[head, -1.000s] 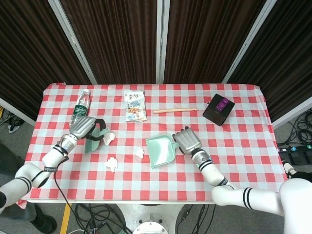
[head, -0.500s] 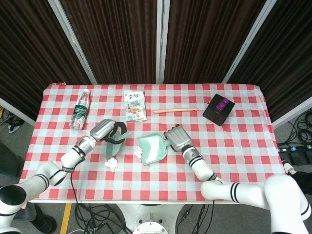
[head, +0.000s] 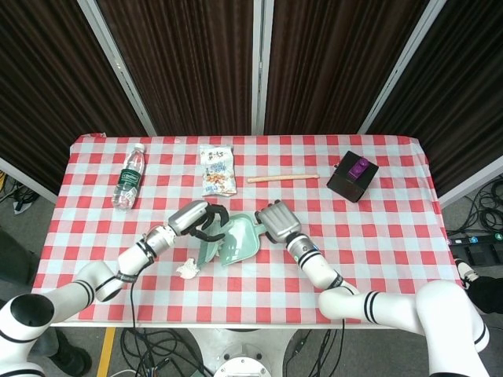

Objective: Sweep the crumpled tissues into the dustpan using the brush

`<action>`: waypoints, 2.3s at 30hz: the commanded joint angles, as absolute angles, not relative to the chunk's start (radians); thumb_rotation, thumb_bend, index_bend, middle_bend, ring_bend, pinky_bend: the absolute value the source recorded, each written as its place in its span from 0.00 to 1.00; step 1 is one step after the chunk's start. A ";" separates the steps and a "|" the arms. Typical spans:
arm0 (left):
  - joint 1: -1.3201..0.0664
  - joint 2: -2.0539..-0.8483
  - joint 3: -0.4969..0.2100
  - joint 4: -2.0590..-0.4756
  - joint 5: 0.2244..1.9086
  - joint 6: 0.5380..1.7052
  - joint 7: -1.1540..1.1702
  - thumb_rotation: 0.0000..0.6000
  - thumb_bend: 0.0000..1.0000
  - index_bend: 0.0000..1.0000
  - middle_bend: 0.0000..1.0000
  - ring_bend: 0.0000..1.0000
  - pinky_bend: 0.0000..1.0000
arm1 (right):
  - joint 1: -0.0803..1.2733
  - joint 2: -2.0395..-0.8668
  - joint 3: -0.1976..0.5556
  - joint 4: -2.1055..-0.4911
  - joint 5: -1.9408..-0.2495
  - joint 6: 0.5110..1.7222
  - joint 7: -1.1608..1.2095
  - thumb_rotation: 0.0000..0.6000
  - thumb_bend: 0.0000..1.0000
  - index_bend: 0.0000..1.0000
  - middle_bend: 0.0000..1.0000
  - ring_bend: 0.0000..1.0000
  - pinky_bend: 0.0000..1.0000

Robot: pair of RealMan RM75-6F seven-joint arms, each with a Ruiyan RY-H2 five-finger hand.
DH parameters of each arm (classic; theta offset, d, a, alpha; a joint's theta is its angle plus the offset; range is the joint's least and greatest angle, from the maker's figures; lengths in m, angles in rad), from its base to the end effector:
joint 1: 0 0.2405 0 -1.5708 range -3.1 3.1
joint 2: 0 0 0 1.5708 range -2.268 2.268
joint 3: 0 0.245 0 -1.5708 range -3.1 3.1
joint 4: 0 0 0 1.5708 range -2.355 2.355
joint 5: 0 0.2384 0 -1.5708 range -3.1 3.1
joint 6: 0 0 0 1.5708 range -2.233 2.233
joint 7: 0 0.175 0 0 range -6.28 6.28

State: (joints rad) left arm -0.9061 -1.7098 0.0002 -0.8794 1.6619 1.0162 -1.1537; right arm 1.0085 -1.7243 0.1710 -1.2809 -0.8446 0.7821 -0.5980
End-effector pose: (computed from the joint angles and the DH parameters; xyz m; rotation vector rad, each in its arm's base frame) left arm -0.1330 0.4098 -0.0820 -1.9349 -1.6627 -1.4651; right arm -0.0768 -0.3957 -0.1248 2.0848 -0.8014 0.7079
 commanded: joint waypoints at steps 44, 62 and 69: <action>-0.649 -1.762 -0.100 -1.229 1.383 1.102 -0.258 1.00 0.54 0.55 0.55 0.74 0.91 | 1.032 -1.691 0.130 -1.267 -0.966 0.704 -0.505 1.00 0.60 0.66 0.55 0.37 0.32; -0.766 -1.947 -0.216 -1.015 1.410 1.077 -0.404 1.00 0.54 0.56 0.55 0.72 0.91 | 1.044 -1.697 0.146 -1.263 -0.914 0.700 -0.472 1.00 0.62 0.66 0.55 0.36 0.31; -0.760 -1.915 -0.225 -1.091 1.421 1.086 -0.516 1.00 0.54 0.56 0.55 0.72 0.91 | 1.026 -1.679 0.175 -1.270 -0.943 0.666 -0.349 1.00 0.62 0.66 0.55 0.36 0.31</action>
State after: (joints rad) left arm -0.7628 -1.9319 -0.2232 -1.0633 1.4141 1.0798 -0.4922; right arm 1.0345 -1.6872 0.1631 -1.2677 -0.9236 0.6788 -0.3891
